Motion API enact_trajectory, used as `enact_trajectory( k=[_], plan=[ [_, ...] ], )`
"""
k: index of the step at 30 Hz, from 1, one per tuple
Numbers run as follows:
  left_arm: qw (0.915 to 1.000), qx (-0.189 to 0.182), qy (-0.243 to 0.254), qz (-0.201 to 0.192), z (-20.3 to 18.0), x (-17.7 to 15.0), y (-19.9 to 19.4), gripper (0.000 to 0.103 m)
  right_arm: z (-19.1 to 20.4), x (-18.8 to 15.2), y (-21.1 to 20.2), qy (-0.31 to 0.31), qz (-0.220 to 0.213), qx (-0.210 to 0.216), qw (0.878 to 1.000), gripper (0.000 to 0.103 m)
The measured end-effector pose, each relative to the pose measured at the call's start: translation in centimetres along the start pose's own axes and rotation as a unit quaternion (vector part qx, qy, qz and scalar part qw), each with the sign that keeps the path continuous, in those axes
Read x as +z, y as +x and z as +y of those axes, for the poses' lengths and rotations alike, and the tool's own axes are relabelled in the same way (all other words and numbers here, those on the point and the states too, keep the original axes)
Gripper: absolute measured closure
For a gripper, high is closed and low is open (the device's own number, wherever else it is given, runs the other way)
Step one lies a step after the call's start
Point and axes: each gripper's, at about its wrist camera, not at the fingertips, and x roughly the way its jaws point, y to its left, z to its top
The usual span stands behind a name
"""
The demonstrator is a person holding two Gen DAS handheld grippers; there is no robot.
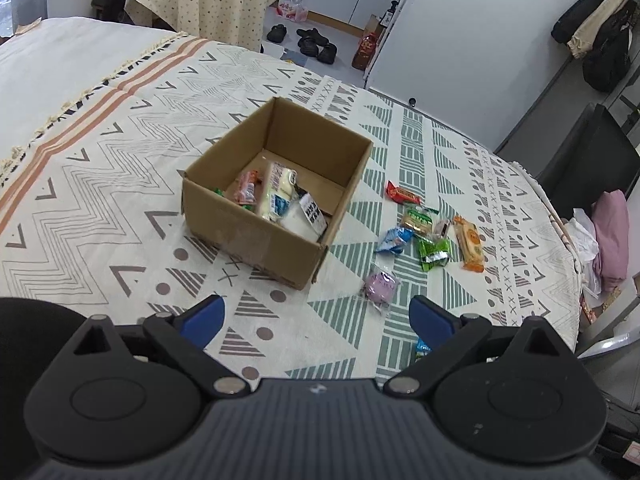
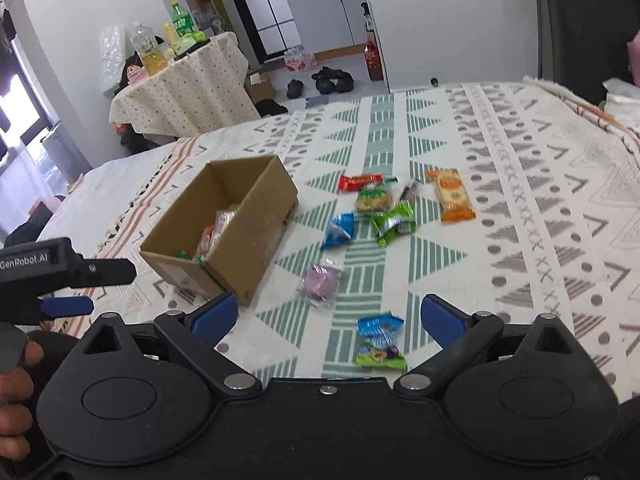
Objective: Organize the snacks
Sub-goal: 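Grasp the blue snack packet with the right gripper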
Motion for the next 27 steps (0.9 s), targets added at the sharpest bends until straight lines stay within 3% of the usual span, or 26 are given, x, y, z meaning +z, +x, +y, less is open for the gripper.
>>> enact_trajectory(
  k=[16, 19, 27],
  plan=[
    [0.9978, 0.003, 0.025, 0.061, -3.2, -1.2, 7.2, 0.031, -3.6, -2.1, 5.4, 0.047, 0.064, 0.007, 0.997, 0.026],
    [0.9972, 0.007, 0.034, 0.067, -4.1, -1.1, 8.6, 0.032, -4.0, -2.3, 6.8, 0.051, 0.072, 0.01, 0.996, 0.028],
    [0.9943, 0.014, 0.06, 0.087, -6.7, -0.5, 12.5, 0.035, -5.6, -2.4, 9.9, 0.061, 0.098, 0.027, 0.993, 0.045]
  ],
)
